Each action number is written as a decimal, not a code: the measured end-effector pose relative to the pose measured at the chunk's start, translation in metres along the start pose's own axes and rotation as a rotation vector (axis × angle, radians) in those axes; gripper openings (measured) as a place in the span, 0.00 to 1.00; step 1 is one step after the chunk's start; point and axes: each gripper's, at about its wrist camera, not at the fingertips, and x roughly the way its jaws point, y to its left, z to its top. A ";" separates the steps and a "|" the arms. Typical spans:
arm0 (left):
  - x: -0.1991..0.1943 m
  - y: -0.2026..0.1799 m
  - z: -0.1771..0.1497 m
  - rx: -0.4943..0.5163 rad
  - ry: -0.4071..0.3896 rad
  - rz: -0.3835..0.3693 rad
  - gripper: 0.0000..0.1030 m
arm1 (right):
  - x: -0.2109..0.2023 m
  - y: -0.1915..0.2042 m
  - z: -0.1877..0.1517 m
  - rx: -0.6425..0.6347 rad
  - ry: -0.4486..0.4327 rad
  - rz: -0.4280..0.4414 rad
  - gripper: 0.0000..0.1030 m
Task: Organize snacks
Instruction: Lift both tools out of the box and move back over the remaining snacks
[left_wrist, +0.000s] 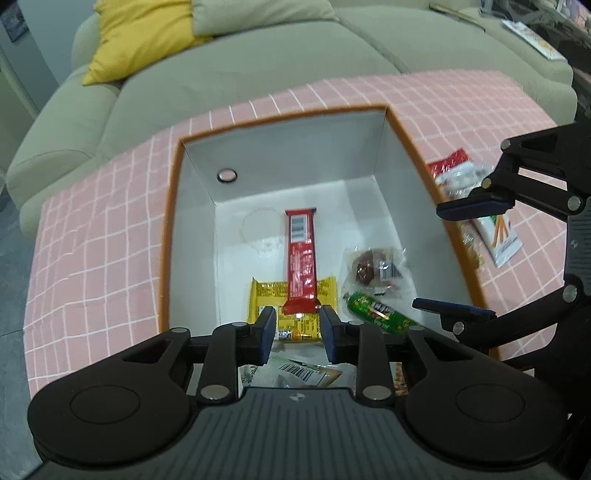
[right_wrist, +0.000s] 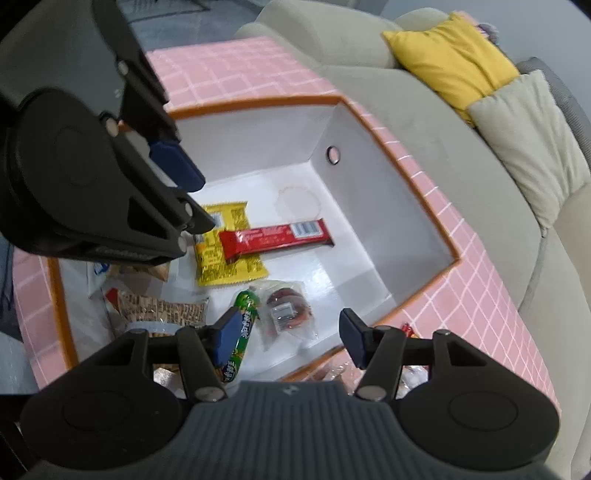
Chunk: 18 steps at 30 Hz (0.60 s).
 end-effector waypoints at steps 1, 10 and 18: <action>-0.004 -0.001 0.000 -0.005 -0.011 0.003 0.34 | -0.004 -0.002 0.000 0.014 -0.009 -0.001 0.56; -0.046 -0.010 -0.004 -0.051 -0.123 0.038 0.40 | -0.049 -0.021 -0.014 0.202 -0.132 0.023 0.59; -0.070 -0.023 -0.014 -0.139 -0.204 0.054 0.41 | -0.082 -0.022 -0.040 0.337 -0.238 0.015 0.59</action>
